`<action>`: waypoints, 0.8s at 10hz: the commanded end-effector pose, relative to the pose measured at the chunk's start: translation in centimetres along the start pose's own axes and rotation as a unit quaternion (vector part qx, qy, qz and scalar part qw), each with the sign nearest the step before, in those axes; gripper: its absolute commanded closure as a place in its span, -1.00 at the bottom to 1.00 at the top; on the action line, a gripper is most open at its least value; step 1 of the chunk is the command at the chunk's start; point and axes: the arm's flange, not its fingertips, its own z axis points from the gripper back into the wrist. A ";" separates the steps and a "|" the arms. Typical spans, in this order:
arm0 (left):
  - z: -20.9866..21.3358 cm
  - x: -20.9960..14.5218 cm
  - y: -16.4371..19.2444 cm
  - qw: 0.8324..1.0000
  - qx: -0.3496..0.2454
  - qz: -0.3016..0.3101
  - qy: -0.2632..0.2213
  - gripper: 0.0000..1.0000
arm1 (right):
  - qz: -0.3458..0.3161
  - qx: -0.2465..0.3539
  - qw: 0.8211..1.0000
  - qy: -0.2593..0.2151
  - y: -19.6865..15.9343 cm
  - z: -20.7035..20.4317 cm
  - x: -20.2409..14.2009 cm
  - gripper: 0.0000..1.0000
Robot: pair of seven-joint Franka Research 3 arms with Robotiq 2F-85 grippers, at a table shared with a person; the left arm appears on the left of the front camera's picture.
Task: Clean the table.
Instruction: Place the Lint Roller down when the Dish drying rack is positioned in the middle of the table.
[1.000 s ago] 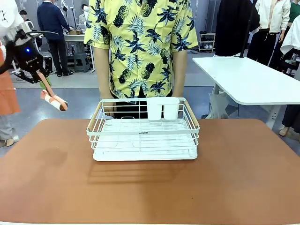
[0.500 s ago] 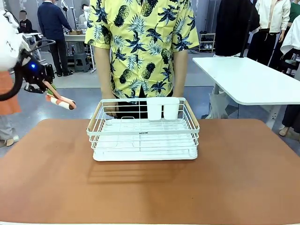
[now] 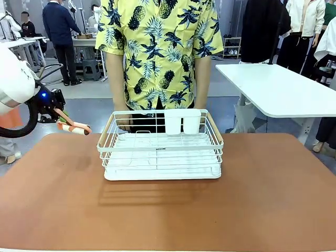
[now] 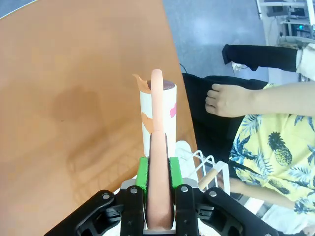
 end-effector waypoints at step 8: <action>-5.1 1.4 3.5 0.997 0.014 0.072 -0.013 0.63 | 0.003 -0.001 1.000 -0.001 0.3 0.1 -0.1 -1.00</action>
